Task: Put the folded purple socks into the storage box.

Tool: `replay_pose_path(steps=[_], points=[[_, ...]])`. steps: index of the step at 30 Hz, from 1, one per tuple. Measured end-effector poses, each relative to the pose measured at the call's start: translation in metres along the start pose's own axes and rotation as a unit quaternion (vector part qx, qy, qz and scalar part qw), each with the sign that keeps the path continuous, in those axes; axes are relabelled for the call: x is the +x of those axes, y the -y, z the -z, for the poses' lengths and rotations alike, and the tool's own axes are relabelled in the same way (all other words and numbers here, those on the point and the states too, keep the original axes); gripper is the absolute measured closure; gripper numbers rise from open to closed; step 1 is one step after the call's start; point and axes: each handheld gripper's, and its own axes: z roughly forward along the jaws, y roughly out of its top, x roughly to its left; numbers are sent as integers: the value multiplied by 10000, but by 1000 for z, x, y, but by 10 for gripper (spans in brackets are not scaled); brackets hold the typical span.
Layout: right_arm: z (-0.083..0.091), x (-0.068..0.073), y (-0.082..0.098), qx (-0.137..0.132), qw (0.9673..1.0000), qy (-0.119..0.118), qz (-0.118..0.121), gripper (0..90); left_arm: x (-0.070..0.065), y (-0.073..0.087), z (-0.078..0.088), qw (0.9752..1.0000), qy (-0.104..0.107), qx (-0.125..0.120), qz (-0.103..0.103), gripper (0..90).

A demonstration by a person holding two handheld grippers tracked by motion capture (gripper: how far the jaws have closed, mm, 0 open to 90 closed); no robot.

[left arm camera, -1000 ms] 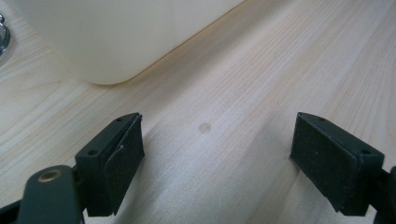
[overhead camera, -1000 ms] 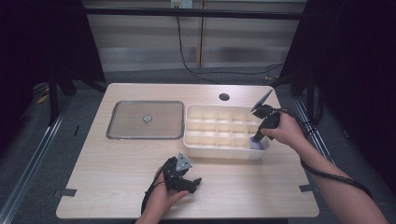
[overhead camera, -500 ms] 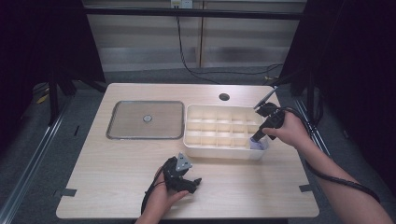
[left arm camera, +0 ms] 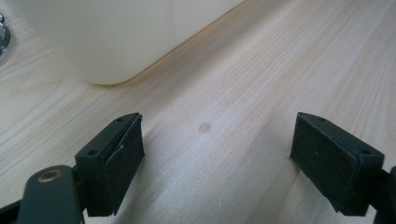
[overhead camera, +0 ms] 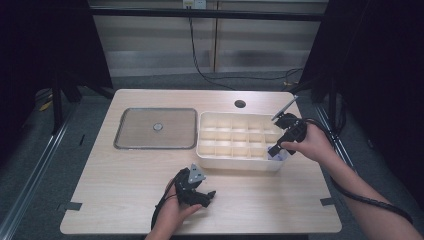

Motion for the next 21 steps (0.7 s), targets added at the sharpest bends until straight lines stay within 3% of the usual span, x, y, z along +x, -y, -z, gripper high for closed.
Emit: replay_pose_path(steps=[21], points=[[-8, 41, 23, -163, 9974, -333, 619, 323, 0, 0, 0, 10000, -1, 6, -6, 166]])
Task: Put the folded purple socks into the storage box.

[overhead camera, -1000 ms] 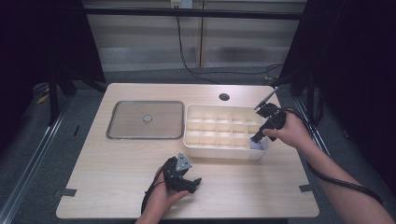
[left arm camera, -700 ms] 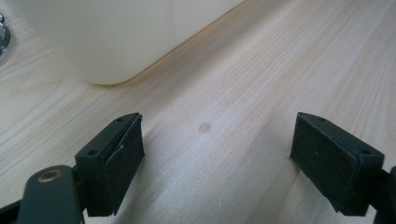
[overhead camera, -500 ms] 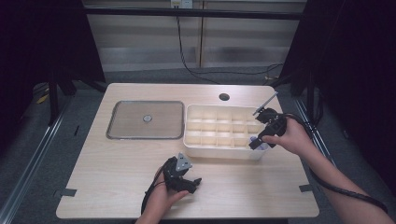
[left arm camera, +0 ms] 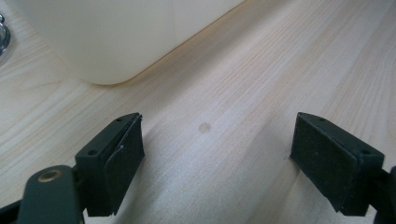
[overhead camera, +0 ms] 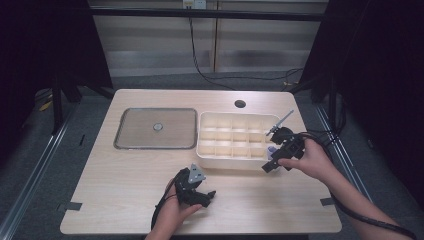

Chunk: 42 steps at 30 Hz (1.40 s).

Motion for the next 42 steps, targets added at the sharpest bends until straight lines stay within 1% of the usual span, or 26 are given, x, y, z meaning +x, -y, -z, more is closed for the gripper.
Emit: replay_pose_path(steps=[4, 7, 10, 14, 19, 22, 23, 26, 29, 31, 32, 33, 35, 36, 37, 38, 39, 42], points=[[-7, 7, 4, -17, 9999, -39, 122, 321, 0, 0, 0, 10000, -1, -1, 1, 166], [-15, 11, 7, -3, 9998, -137, 170, 315, 0, 0, 0, 10000, -1, 3, -2, 166], [-22, 14, 9, 9, 9996, -167, 215, 312, 0, 0, 0, 10000, -4, 9, -1, 166], [-31, 17, 12, -24, 9994, -236, 259, 310, 0, 0, 0, 10000, -2, 2, 3, 166], [-42, 20, 16, -68, 9992, -313, 246, 310, 0, 0, 0, 10000, -4, 9, 0, 166], [-48, 22, 19, -137, 9989, -347, 295, 310, 0, 0, 0, 10000, -6, 10, 1, 166], [-51, 22, 20, -136, 9986, -344, 368, 310, 0, 0, 0, 10000, -2, 5, 1, 166], [-59, 25, 22, -160, 9985, -387, 354, 309, 0, 0, 0, 10000, -1, 3, 3, 166], [-67, 26, 24, -182, 9983, -394, 400, 309, 0, 0, 0, 10000, -3, 7, 1, 166], [-72, 27, 26, -242, 9978, -405, 473, 308, 0, 0, 0, 10000, -1, 0, 1, 166], [-75, 28, 27, -265, 9977, -425, 461, 307, 0, 0, 0, 10000, -6, 10, 1, 166], [-77, 29, 28, -270, 9974, -422, 520, 307, 0, 0, 0, 10000, -1, 0, 1, 166], [-82, 31, 29, -283, 9974, -419, 520, 306, 0, 0, 0, 10000, -3, 5, 0, 166], [-85, 31, 30, -310, 9971, -412, 560, 305, 0, 0, 0, 10000, 0, 0, 0, 166], [-87, 31, 31, -318, 9972, -413, 534, 305, 0, 0, 0, 10000, -1, 0, 1, 166], [-89, 31, 32, -346, 9969, -395, 588, 303, 0, 0, 0, 10000, 0, 2, -3, 166], [-89, 32, 33, -365, 9969, -415, 564, 298, 0, 0, 0, 10000, -1, 0, 0, 166], [-91, 32, 35, -554, 9957, -427, 608, 293, 0, 0, 0, 10000, -2, 4, -1, 166]])
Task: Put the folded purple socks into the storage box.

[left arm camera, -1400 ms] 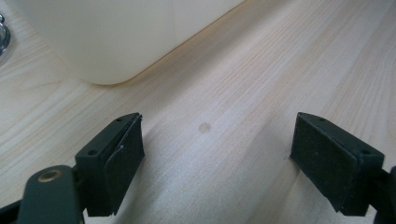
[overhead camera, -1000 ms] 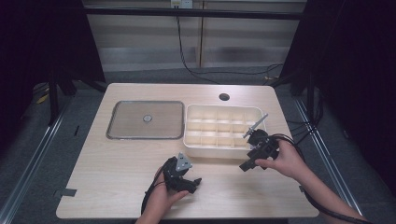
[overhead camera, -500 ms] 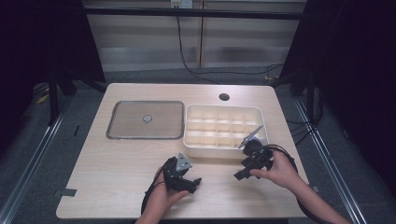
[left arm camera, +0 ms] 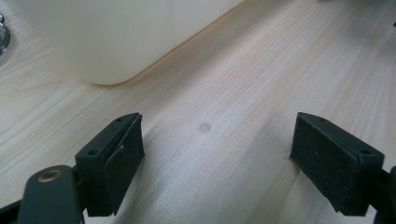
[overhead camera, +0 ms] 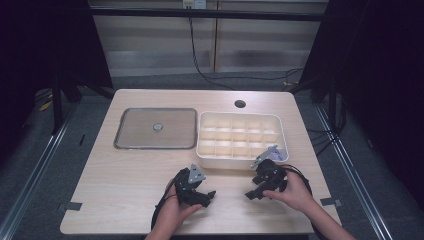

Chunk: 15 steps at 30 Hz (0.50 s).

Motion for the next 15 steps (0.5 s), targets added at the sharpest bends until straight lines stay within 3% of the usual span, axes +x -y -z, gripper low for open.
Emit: replay_pose_path(steps=[6, 9, 15], points=[[-3, 5, 8, -346, 9986, 135, 382, 264, 0, 0, 0, 10000, -2, 3, -2, 166], [-5, 8, 16, -582, 9961, 241, 612, 250, 0, 0, 0, 10000, 1, -5, -1, 166], [-7, 7, 27, -968, 9915, 292, 813, 250, 0, 0, 0, 10000, 1, -5, -1, 166]])
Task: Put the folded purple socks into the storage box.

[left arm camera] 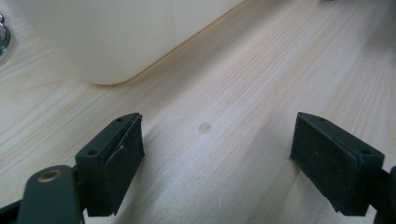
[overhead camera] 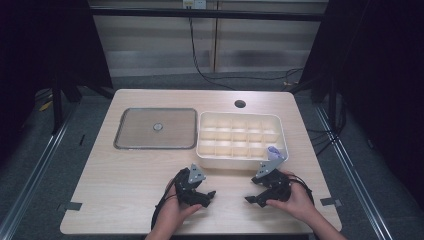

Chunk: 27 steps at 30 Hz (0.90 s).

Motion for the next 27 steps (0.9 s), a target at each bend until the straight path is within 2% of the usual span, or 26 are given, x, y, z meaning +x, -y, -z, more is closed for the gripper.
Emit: replay_pose_path(steps=[4, 9, 16, 22, 27], points=[[0, 2, 7, -239, 9996, 53, 116, 249, 0, 0, 0, 10000, -3, 7, -1, 166], [-1, 6, 15, -461, 9983, 231, 278, 240, 0, 0, 0, 10000, -4, 10, 0, 166], [-2, 6, 20, -658, 9972, 231, 252, 238, 0, 0, 0, 10000, -4, 7, -1, 166], [-3, 8, 27, -926, 9951, 265, 210, 239, 0, 0, 0, 10000, -3, 1, 3, 166], [-3, 8, 27, -945, 9949, 282, 199, 239, 0, 0, 0, 10000, -8, 11, 3, 166]])
